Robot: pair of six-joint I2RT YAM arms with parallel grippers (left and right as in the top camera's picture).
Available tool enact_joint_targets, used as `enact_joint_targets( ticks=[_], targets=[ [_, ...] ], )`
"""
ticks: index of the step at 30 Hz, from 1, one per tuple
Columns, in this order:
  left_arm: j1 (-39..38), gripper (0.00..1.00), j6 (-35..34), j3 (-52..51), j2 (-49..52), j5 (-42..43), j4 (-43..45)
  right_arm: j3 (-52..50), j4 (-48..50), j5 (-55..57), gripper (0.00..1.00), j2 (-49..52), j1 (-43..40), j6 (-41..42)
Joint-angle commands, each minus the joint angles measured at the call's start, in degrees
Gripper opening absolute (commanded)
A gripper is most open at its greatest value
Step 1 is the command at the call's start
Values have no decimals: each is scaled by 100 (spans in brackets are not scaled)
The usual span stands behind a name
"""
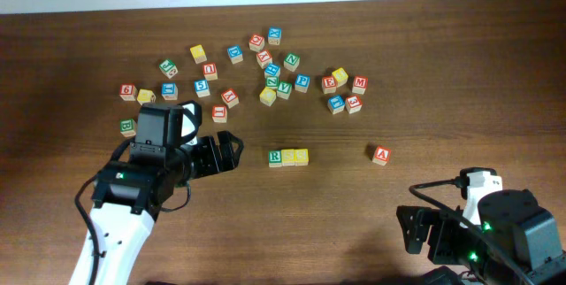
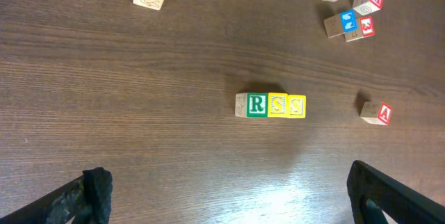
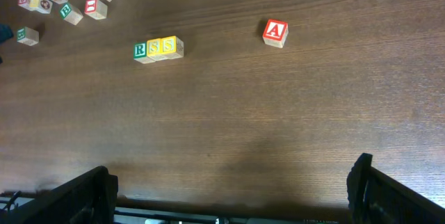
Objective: Spell out RSS
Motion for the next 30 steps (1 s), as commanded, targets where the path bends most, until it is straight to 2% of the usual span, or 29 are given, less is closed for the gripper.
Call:
enact_joint_targets(
  ticks=[1, 7, 10, 13, 17, 24, 26, 30],
  targets=[
    [20, 99, 28, 57, -22, -81, -4, 2, 13, 52, 98, -35, 4, 46],
    [20, 99, 28, 57, -22, -81, -4, 2, -44, 50, 98, -48, 11, 46],
    [20, 99, 28, 57, -22, -81, -4, 2, 66, 579, 99, -52, -46, -17],
    [20, 99, 28, 57, -22, -81, -4, -197, 463, 605, 98, -212, -560, -870],
    [20, 99, 28, 57, -22, -81, -4, -1335, 1733, 254, 98, -1200, -1510, -1523],
    [20, 99, 28, 57, -22, -81, -4, -3753, 3567, 90, 98, -2959, -1707, -1801],
    [20, 99, 28, 57, -22, -81, -4, -4406, 4190, -240, 98, -3421, -1858, -2223],
    [20, 99, 28, 57, -22, -81, -4, -5005, 4822, -514, 98, -3742, -2142, -2538]
  ],
)
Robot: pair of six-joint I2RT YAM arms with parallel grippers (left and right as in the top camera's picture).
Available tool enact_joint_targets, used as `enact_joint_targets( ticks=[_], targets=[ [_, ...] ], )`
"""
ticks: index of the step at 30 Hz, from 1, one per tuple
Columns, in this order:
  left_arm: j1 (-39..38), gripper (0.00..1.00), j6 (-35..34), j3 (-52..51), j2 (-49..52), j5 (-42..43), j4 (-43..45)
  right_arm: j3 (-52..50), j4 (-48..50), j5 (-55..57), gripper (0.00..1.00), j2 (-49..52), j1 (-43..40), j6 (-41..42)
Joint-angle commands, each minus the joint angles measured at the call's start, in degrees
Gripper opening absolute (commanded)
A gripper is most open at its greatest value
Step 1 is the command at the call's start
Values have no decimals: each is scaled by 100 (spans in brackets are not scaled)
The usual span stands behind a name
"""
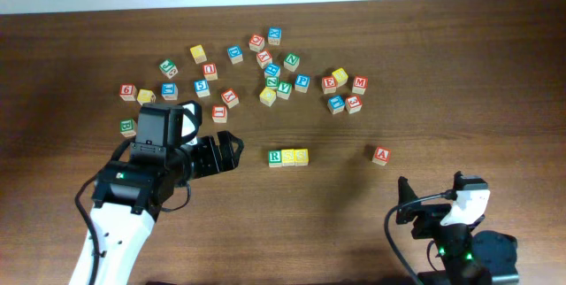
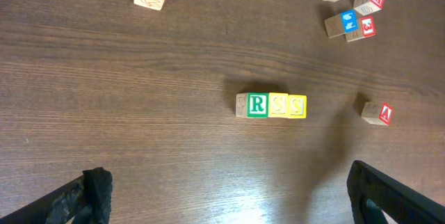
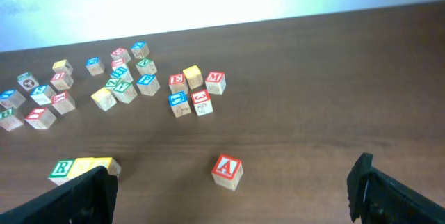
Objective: Spell out RSS
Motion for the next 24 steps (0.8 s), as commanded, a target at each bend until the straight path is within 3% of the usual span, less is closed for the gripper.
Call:
enact_joint_targets(
  ticks=[1, 11, 24],
  targets=[
    [20, 99, 28, 57, -22, -61, -7, -382, 356, -275, 98, -229, -225, -328],
    [20, 100, 28, 57, -22, -61, -7, -1401, 2406, -450, 98, -249, -363, -667],
    [20, 99, 28, 57, -22, -61, -7, -2105, 3178, 160, 98, -249, -369, -667]
  ],
)
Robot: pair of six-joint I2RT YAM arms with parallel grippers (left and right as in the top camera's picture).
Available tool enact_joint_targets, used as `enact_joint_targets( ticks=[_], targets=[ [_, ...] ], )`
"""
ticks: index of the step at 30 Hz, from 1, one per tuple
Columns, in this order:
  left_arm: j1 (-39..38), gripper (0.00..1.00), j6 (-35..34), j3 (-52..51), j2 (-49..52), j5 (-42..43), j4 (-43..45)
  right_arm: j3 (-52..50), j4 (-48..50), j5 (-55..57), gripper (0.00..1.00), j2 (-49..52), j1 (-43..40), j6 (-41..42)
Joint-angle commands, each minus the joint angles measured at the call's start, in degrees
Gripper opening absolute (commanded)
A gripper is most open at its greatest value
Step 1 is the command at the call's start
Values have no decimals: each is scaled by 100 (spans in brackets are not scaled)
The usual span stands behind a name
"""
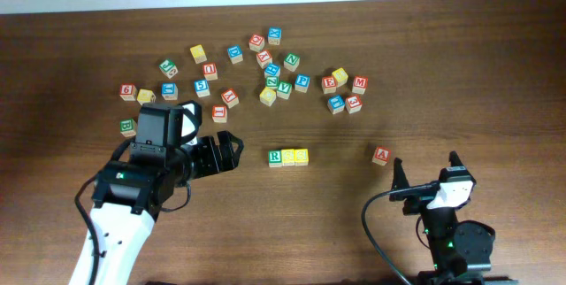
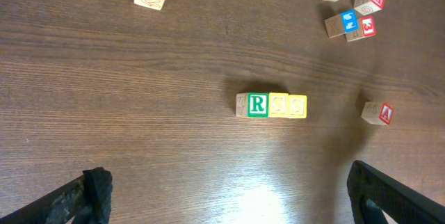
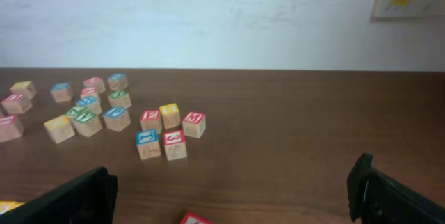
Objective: Spell out RSS
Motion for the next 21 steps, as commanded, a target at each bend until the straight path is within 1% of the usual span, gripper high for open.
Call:
enact_joint_targets(
  ticks=[1, 2, 21],
  targets=[
    [20, 99, 28, 57, -22, -59, -2, -186, 192, 205, 98, -70, -48, -11],
    [20, 99, 28, 57, -22, -59, -2, -295, 363, 179, 99, -70, -48, -2],
    [20, 99, 28, 57, -22, -59, -2, -297, 271, 291, 98, -70, -52, -267]
  ],
)
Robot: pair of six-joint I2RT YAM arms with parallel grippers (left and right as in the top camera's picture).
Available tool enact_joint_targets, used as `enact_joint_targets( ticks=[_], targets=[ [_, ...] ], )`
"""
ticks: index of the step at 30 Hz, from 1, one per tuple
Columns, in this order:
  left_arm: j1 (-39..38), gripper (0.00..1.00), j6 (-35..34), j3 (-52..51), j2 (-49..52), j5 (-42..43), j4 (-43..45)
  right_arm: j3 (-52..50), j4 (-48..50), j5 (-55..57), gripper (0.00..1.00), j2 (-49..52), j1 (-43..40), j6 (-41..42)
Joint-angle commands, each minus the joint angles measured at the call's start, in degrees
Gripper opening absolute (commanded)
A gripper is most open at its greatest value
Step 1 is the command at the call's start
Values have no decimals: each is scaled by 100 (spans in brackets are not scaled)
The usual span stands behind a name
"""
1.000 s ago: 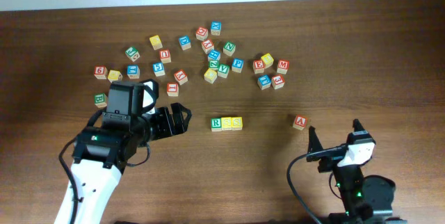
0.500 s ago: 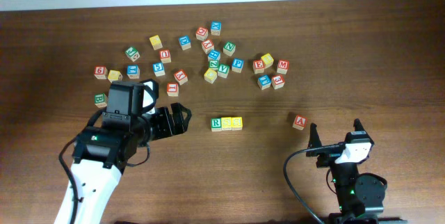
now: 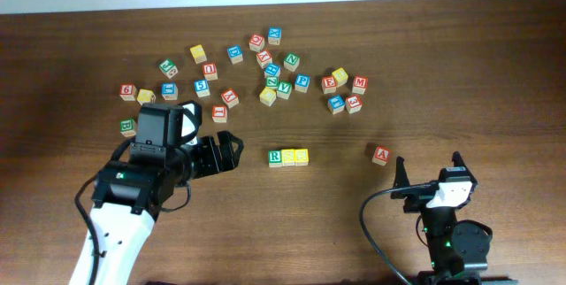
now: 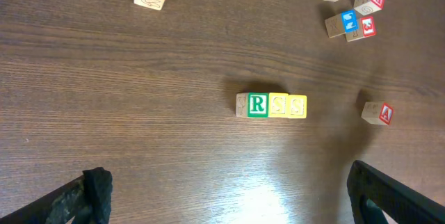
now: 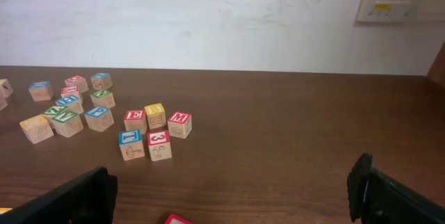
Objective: Spell out RSS
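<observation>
Three letter blocks stand touching in a row at mid-table: a green R block [image 3: 275, 157], a yellow S block [image 3: 288, 157] and a second yellow S block [image 3: 302, 157]. In the left wrist view they read R [image 4: 258, 104], S [image 4: 278, 105], S [image 4: 297, 106]. My left gripper [image 3: 232, 152] hovers open to the left of the row, nothing between its fingers [image 4: 92, 193]. My right gripper [image 3: 426, 168] is open at the front right, aimed across the table; its fingers [image 5: 372, 190] hold nothing.
A red A block [image 3: 381, 154] lies alone right of the row. Several loose letter blocks are scattered across the back, among them a cluster with E, M and 3 [image 5: 158, 145]. A white wall [image 5: 208, 15] backs the table's far edge.
The right wrist camera has tilted slightly further up, so the blocks sit a little lower in its view. The left arm and the RSS row are unchanged.
The RSS row stood complete at mid-table throughout, the left gripper open and still beside it. My right arm sat folded at the front right corner looking down, then it drew in and its camera tipped up toward the wall, where it now rests.
</observation>
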Motion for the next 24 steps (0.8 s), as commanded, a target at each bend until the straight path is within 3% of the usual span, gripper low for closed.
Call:
enact_joint_targets(
  ticks=[1, 24],
  targets=[
    [20, 99, 28, 57, -22, -59, -4, -48, -35, 63, 98, -70, -52, -83],
    [20, 99, 31, 57, -22, -63, -4, -48, 0, -15, 98, -68, -42, -83]
  ],
)
